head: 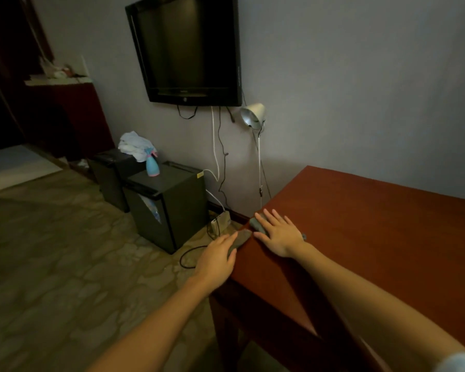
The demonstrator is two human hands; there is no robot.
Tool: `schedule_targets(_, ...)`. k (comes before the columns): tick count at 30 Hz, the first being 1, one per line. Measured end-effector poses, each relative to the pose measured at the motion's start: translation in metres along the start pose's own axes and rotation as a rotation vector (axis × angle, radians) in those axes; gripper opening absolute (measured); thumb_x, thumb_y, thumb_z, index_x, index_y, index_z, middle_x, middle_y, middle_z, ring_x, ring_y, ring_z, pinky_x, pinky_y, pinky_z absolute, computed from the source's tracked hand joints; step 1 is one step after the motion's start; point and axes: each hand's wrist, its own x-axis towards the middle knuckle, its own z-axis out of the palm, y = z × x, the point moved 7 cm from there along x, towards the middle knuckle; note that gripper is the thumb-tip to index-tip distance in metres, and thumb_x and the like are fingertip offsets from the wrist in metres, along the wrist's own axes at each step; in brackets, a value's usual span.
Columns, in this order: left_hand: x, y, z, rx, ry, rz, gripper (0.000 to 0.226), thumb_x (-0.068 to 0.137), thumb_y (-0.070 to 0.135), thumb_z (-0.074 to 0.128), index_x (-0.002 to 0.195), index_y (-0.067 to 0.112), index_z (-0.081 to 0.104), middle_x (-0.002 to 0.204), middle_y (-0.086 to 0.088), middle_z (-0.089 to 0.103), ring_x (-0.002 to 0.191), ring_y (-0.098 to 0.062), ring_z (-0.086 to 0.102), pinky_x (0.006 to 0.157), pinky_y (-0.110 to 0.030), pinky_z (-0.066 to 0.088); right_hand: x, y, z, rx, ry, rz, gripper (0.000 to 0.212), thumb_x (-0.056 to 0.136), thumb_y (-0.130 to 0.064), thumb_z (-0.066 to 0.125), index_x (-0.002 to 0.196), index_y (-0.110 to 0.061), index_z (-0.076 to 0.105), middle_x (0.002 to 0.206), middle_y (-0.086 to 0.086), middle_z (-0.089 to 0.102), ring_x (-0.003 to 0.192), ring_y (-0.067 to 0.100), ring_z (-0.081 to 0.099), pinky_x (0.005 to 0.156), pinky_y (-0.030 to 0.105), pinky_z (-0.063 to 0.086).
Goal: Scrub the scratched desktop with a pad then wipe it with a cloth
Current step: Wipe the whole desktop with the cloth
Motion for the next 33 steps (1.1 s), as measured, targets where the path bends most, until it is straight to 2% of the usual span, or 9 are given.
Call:
schedule_targets(5, -0.010, -0.019, -0.018, -0.106, 0.026, -0.081, 0.039, 0.100, 0.021, 0.042, 0.139, 0.020, 0.048, 0.132, 0.000, 0.057, 0.119, -0.014, 0.054, 0.099, -0.027, 0.044, -0.001, -0.028, 0.002, -0.006, -0.007, -0.081, 0.057, 0.101, -0.051, 0.018, 0.152, -0.032, 0.000, 0.161, -0.001, -0.003, 0.147, 0.017, -0.006, 0.118, 0.036, -0.002)
schedule_targets(9, -0.021, -0.044, -0.034, -0.148, 0.084, -0.220, 0.032, 0.100, 0.018, 0.042, 0.130, 0.016, 0.054, 0.112, -0.005, 0.066, 0.097, -0.018, 0.063, 0.076, -0.025, 0.047, -0.013, -0.077, 0.007, -0.002, -0.019, -0.206, 0.056, 0.101, -0.049, 0.020, 0.151, -0.032, 0.003, 0.161, -0.001, 0.001, 0.148, 0.017, -0.004, 0.118, 0.037, -0.003)
schedule_targets(13, -0.033, -0.061, -0.047, -0.164, 0.162, -0.300, 0.028, 0.100, 0.017, 0.043, 0.123, 0.014, 0.058, 0.108, -0.006, 0.067, 0.097, -0.021, 0.063, 0.078, -0.029, 0.047, -0.043, -0.119, 0.012, -0.009, -0.007, -0.361, 0.057, 0.101, -0.047, 0.023, 0.152, -0.028, 0.007, 0.160, 0.000, 0.005, 0.148, 0.015, -0.002, 0.118, 0.034, -0.004)
schedule_targets(17, -0.038, -0.064, -0.047, -0.142, 0.155, -0.299, 0.028, 0.100, 0.018, 0.043, 0.123, 0.015, 0.058, 0.111, -0.006, 0.066, 0.101, -0.021, 0.062, 0.080, -0.028, 0.046, -0.094, -0.120, 0.012, 0.016, -0.013, -0.543, 0.058, 0.099, -0.051, 0.020, 0.152, -0.030, 0.011, 0.160, -0.005, 0.006, 0.147, 0.011, -0.002, 0.117, 0.031, -0.005)
schedule_targets(20, -0.036, -0.066, -0.045, -0.138, 0.134, -0.291, 0.029, 0.100, 0.018, 0.043, 0.125, 0.016, 0.057, 0.113, -0.004, 0.065, 0.100, -0.019, 0.062, 0.080, -0.029, 0.048, -0.096, -0.094, 0.006, 0.081, -0.039, -0.478, 0.064, 0.092, -0.057, 0.004, 0.151, -0.032, 0.007, 0.159, -0.011, 0.007, 0.146, 0.005, -0.002, 0.116, 0.027, -0.006)
schedule_targets(24, -0.037, -0.070, -0.049, -0.176, 0.127, -0.272, 0.029, 0.101, 0.018, 0.042, 0.126, 0.017, 0.056, 0.110, -0.002, 0.065, 0.094, -0.014, 0.062, 0.073, -0.024, 0.048, -0.045, -0.071, 0.005, 0.034, -0.034, -0.244, 0.054, 0.103, -0.043, 0.015, 0.152, -0.025, 0.003, 0.160, -0.004, 0.004, 0.147, 0.011, -0.002, 0.117, 0.032, -0.004)
schedule_targets(26, -0.041, -0.073, -0.054, -0.172, 0.137, -0.263, 0.029, 0.101, 0.018, 0.042, 0.127, 0.017, 0.055, 0.111, -0.002, 0.065, 0.091, -0.011, 0.060, 0.070, -0.018, 0.045, -0.021, -0.082, 0.008, 0.029, -0.043, -0.209, 0.054, 0.103, -0.042, 0.015, 0.152, -0.023, 0.004, 0.161, -0.002, 0.005, 0.147, 0.013, -0.002, 0.118, 0.035, -0.003)
schedule_targets(31, -0.055, -0.089, -0.068, -0.191, 0.210, -0.321, 0.028, 0.100, 0.016, 0.042, 0.125, 0.015, 0.056, 0.112, -0.004, 0.064, 0.092, -0.010, 0.057, 0.074, -0.021, 0.043, -0.020, -0.146, 0.014, 0.021, -0.013, -0.358, 0.050, 0.103, -0.041, 0.024, 0.150, -0.025, 0.024, 0.157, -0.001, 0.024, 0.146, 0.016, 0.013, 0.118, 0.037, 0.005)
schedule_targets(33, -0.059, -0.096, -0.073, -0.173, 0.235, -0.346, 0.028, 0.101, 0.017, 0.041, 0.124, 0.016, 0.057, 0.112, -0.003, 0.064, 0.095, -0.013, 0.058, 0.074, -0.021, 0.042, -0.038, -0.151, 0.014, 0.006, 0.028, -0.428, 0.051, 0.102, -0.042, 0.028, 0.150, -0.025, 0.023, 0.156, -0.001, 0.026, 0.146, 0.017, 0.016, 0.118, 0.037, 0.007)
